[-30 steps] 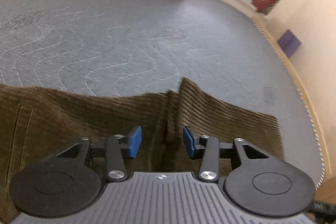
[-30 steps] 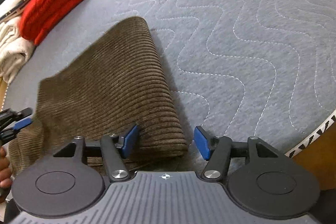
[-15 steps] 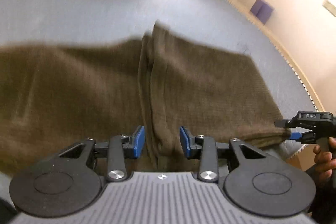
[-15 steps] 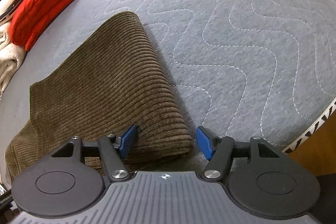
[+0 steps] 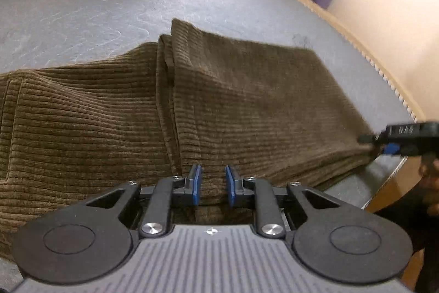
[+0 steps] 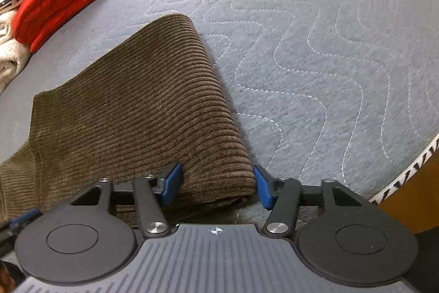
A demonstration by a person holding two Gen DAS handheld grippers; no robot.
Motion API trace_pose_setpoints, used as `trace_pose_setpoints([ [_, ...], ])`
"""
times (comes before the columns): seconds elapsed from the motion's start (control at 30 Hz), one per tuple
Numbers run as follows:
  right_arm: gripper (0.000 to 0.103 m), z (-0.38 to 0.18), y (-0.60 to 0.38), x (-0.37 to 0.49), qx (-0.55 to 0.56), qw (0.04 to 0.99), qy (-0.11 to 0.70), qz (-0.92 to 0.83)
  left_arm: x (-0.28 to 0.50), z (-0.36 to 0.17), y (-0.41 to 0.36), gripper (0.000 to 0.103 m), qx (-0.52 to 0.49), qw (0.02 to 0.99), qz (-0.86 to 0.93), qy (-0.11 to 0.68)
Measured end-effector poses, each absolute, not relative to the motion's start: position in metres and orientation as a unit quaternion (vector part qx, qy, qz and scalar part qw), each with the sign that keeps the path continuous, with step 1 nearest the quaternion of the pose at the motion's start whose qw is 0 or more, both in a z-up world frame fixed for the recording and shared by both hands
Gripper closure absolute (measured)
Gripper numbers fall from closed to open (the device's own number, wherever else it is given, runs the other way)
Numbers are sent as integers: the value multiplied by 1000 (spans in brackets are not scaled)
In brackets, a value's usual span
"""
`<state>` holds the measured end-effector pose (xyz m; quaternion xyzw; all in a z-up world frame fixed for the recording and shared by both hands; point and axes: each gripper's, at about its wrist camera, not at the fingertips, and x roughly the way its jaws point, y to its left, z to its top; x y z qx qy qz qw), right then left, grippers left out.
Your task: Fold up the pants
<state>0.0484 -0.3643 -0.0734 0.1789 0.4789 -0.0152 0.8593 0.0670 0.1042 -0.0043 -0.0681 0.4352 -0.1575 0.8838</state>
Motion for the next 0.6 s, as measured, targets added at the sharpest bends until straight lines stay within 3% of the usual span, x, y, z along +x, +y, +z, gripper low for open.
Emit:
trace_pose_setpoints([
  [0.1,66,-67,-365,43,177,866,467,-21,66,-4,108,80,-74,884,-159,433],
  [0.2,71,-53,-362,36,175,880,441,-19,61,0,113,75,-86,889,-154,421],
  [0.4,74,-5,-321,9,61,939,337,26,56,18,135,68,-141,896,-153,391],
  [0.6,74,16,-271,-22,-36,962,253,100,39,34,135,51,-151,900,-181,367],
])
